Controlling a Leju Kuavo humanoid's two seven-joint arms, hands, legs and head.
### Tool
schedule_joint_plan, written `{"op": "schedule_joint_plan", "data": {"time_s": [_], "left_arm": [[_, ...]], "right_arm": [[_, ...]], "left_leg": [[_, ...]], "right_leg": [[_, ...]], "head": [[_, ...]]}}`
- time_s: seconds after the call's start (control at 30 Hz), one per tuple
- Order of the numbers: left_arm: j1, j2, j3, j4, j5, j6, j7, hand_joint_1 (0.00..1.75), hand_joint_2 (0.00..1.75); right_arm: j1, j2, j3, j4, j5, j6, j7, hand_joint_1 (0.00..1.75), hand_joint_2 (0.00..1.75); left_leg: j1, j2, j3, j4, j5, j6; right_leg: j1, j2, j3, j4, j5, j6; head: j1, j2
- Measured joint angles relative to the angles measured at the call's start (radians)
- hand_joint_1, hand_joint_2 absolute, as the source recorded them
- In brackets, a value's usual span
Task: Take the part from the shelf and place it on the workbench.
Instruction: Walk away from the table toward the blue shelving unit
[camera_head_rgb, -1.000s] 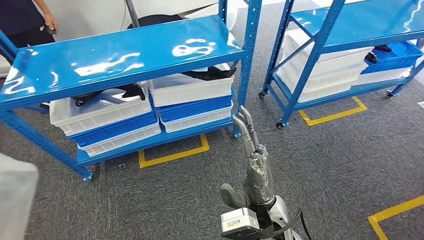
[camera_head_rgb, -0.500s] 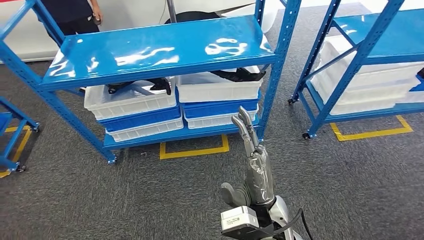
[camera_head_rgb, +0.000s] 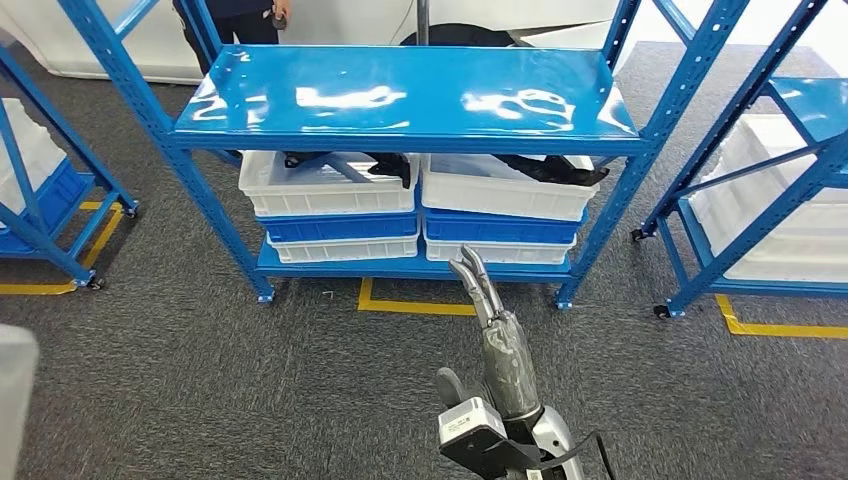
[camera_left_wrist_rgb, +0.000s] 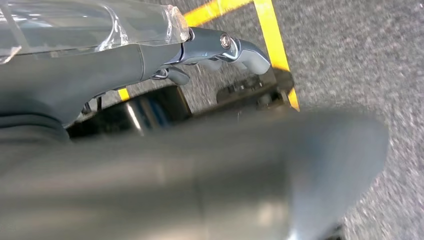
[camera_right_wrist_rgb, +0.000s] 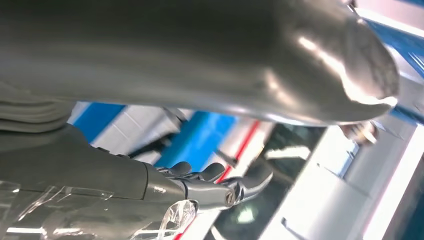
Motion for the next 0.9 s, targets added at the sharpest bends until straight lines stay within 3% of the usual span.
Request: {"op": "schedule_joint_plan", "data": {"time_s": [0.03,0.07,0.13,0.2,0.27,0.33,0.47,0.53,0.6,0.7,0.9], "left_arm": [[0.001,0.0,0.0,0.0,0.005,-0.003,0.0,0.0,1.75],[0.001,0.0,0.0,0.0,0.015,-0.007,-0.001,0.0,1.75],[0.0,0.0,-0.005,0.0,0.058,-0.009,-0.004,0.0,1.75],[-0.003,0.0,-0.017,0.0,0.104,-0.01,-0.006,0.0,1.75],[-0.005,0.0,-0.027,0.0,0.122,-0.01,-0.005,0.0,1.75],[-0.006,0.002,-0.037,0.0,0.127,-0.009,-0.003,0.0,1.75],[-0.011,0.002,-0.058,0.0,0.115,-0.003,0.027,0.0,1.75],[-0.01,0.003,-0.068,0.0,0.109,-0.003,0.037,0.0,1.75],[-0.008,0.004,-0.075,0.0,0.097,-0.004,0.044,0.0,1.75],[0.001,0.006,-0.064,0.0,0.045,-0.011,0.055,0.0,1.75],[0.034,0.01,0.004,0.0,-0.075,-0.038,0.062,0.0,1.75]], "right_arm": [[0.008,-0.005,-0.003,0.014,-0.022,0.017,0.009,0.0,0.0],[0.012,-0.01,-0.004,0.03,-0.05,0.033,0.026,0.0,0.0],[0.015,-0.022,-0.005,0.078,-0.146,0.064,0.07,0.0,0.0],[0.02,-0.031,-0.003,0.167,-0.272,0.091,0.053,0.0,0.87],[0.031,-0.037,-0.004,0.276,-0.365,0.113,-0.016,0.0,1.75],[0.039,-0.042,-0.006,0.374,-0.424,0.132,-0.028,0.0,1.75],[0.05,-0.043,-0.025,0.629,-0.609,0.207,0.052,0.0,1.75],[0.064,-0.041,-0.035,0.785,-0.668,0.235,0.015,0.0,1.75],[0.076,-0.038,-0.046,0.923,-0.689,0.252,-0.035,0.0,1.75],[0.097,-0.026,-0.075,1.093,-0.683,0.269,-0.035,0.0,1.75],[0.129,0.009,-0.142,1.277,-0.647,0.308,-0.033,0.0,1.75]], "left_leg": [[-0.001,-0.008,0.002,0.0,-0.002,0.001],[-0.002,-0.015,0.004,0.001,-0.004,0.001],[-0.002,-0.027,0.012,0.001,-0.01,-0.002],[-0.004,-0.036,0.016,0.002,-0.016,-0.009],[-0.006,-0.04,0.015,0.005,-0.02,-0.012],[-0.004,-0.039,0.015,0.006,-0.021,-0.011],[-0.002,-0.038,0.021,-0.001,-0.023,-0.012],[-0.001,-0.04,0.022,-0.003,-0.022,-0.014],[-0.001,-0.04,0.022,-0.004,-0.022,-0.016],[0.0,-0.038,0.022,-0.004,-0.023,-0.019],[0.0,-0.037,0.023,-0.004,-0.025,-0.021]], "right_leg": [[0.0,0.002,-0.023,0.027,0.004,0.0],[0.0,0.002,-0.027,0.012,0.028,-0.001],[0.0,0.005,0.018,-0.12,0.116,-0.007],[0.004,0.01,0.068,-0.241,0.171,-0.014],[0.007,0.011,0.08,-0.272,0.177,-0.017],[0.01,0.01,0.079,-0.274,0.179,-0.018],[0.014,0.011,0.082,-0.274,0.176,-0.024],[0.014,0.008,0.082,-0.274,0.174,-0.027],[0.015,0.008,0.082,-0.273,0.174,-0.027],[0.016,0.009,0.082,-0.273,0.173,-0.029],[0.016,0.009,0.082,-0.273,0.172,-0.03]], "head": [[0.0,0.0],[0.0,0.0],[0.0,0.0],[0.0,0.0],[0.0,0.0],[0.0,0.0],[0.0,0.0],[0.0,0.0],[0.0,0.0],[0.0,0.0],[0.0,0.0]]}}
